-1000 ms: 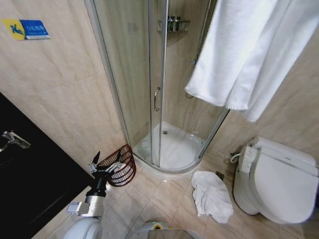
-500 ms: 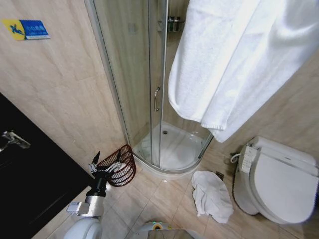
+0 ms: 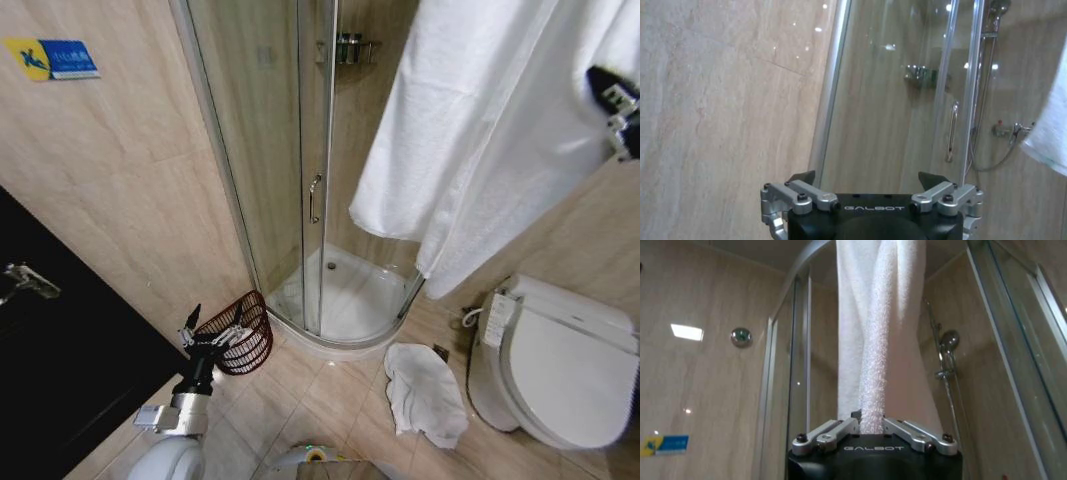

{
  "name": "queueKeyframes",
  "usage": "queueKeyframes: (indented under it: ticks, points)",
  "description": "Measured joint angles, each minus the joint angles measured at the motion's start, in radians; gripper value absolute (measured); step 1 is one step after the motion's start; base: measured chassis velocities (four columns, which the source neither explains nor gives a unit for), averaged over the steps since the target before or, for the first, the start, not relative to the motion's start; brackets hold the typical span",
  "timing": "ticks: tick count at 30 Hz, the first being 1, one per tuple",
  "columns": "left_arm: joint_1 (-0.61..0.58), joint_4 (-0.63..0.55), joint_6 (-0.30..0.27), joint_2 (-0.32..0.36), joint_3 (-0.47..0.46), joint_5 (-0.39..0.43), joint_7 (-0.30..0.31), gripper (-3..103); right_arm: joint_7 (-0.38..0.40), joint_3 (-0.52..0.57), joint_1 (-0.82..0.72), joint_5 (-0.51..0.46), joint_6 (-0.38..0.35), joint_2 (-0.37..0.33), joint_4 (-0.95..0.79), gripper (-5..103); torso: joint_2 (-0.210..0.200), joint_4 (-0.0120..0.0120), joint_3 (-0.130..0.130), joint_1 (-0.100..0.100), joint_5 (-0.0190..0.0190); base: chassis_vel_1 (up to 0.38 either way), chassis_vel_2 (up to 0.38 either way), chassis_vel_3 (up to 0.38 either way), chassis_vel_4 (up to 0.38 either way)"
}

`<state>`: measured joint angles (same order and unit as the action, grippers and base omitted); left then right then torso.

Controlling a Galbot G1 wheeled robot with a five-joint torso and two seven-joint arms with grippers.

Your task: Discard the used towel into the hamper.

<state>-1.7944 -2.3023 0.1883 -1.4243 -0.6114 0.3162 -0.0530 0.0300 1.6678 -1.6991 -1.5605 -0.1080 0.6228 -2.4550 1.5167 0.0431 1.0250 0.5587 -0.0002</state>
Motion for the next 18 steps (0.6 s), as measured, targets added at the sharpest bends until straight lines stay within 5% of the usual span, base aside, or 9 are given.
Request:
queueKeyframes:
  ticks: [18]
  points:
    - [0.000,0.000,0.000,0.000,0.000,0.000,0.000,100,-0.117,-0.287,-0.016,0.369,0.060,0.283,-0.048,2,0.000,0.0000,0.000,0.000,0.0001,0.000,0.000,0.000,0.000]
